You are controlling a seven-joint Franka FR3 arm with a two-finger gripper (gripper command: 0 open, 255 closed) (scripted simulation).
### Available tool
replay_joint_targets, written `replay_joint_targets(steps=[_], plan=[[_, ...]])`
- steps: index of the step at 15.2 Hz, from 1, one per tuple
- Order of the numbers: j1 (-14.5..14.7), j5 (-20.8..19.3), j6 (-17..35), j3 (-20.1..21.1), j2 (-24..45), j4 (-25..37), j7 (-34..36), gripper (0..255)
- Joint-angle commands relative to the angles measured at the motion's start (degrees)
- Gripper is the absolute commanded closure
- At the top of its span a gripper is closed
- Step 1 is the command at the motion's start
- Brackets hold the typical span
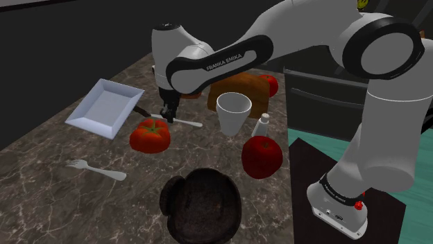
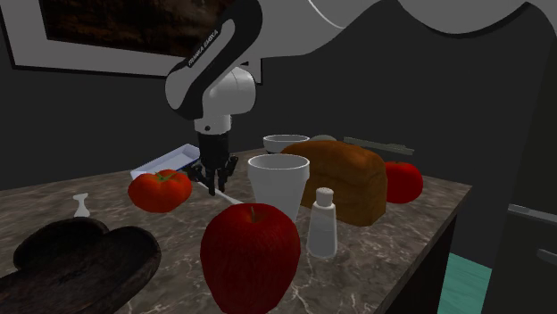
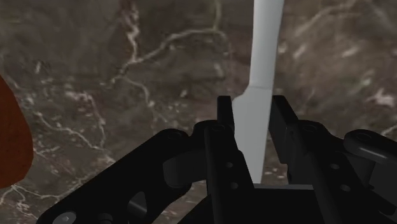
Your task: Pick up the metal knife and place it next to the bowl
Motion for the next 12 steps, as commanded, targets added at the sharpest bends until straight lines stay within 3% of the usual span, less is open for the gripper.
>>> replay_joint_targets(steps=[1, 6, 12], plan=[[-0.1, -0.1, -0.1, -0.2, 0.3, -0.1, 0.0, 255], [-0.2, -0.1, 0.2, -0.2, 0.4, -0.4, 0.0, 255], [-0.3, 0.5, -3.8, 0.0, -1.1, 2.1, -0.6, 255]])
